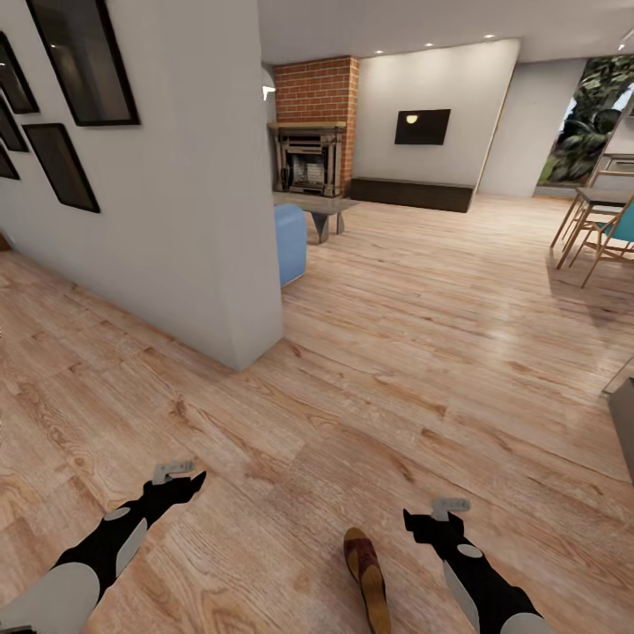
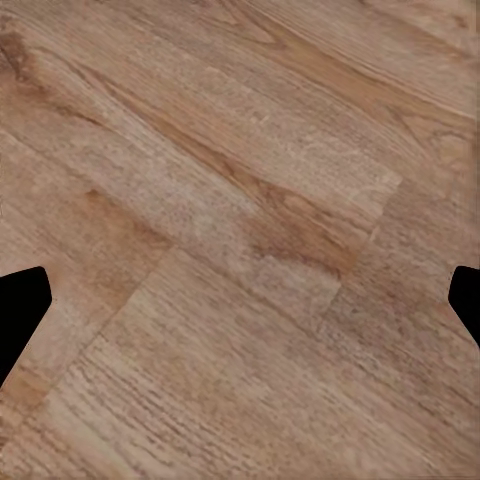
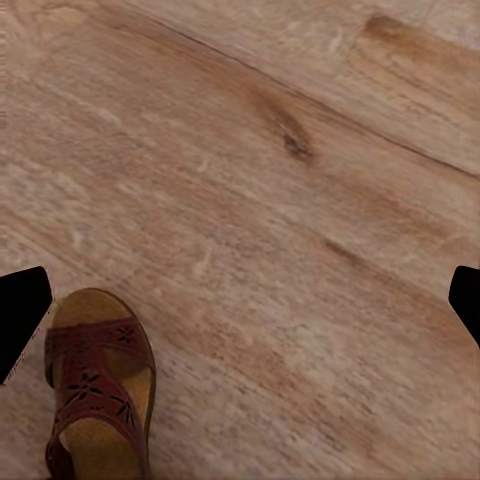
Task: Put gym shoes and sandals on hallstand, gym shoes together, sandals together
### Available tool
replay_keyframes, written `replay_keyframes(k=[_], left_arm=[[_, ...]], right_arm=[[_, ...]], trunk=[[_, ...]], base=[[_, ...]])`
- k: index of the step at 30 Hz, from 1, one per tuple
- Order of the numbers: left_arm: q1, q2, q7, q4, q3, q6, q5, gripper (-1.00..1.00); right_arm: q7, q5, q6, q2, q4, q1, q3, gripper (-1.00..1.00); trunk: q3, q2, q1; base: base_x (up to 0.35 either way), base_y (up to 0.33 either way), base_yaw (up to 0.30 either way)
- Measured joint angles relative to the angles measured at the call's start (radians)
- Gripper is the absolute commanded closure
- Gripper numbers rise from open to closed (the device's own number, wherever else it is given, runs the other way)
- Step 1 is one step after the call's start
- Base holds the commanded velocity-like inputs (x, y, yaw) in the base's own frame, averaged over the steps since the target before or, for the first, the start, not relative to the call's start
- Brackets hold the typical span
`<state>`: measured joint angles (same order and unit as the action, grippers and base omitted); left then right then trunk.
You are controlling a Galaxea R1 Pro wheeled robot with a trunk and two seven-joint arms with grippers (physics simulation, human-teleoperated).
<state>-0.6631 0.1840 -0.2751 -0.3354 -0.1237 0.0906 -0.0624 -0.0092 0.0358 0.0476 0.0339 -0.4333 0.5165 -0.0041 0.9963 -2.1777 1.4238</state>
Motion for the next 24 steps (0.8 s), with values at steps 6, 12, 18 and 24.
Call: replay_keyframes(k=[6,12,18,24], left_arm=[[0.000,-0.007,-0.004,0.000,0.000,0.004,0.002,-1.00],[0.000,-0.015,-0.005,-0.001,0.001,0.007,0.002,-1.00],[0.000,-0.023,-0.005,-0.013,0.003,0.010,0.004,-1.00],[0.003,-0.035,-0.004,-0.065,0.016,0.010,0.013,-1.00]], right_arm=[[0.000,-0.001,0.000,-0.001,0.003,0.000,0.001,-1.00],[0.000,-0.001,0.000,-0.001,0.004,0.000,0.001,-1.00],[0.000,-0.002,0.000,0.000,0.004,0.000,0.000,-1.00],[0.000,-0.002,0.000,0.000,0.005,0.000,0.000,-1.00]], trunk=[[0.000,0.000,0.000],[0.000,0.000,0.000],[0.000,0.000,0.000],[0.000,0.000,0.000]], base=[[0.000,0.255,0.000],[0.000,0.273,0.000],[0.000,0.111,0.000],[0.000,0.032,0.000]])
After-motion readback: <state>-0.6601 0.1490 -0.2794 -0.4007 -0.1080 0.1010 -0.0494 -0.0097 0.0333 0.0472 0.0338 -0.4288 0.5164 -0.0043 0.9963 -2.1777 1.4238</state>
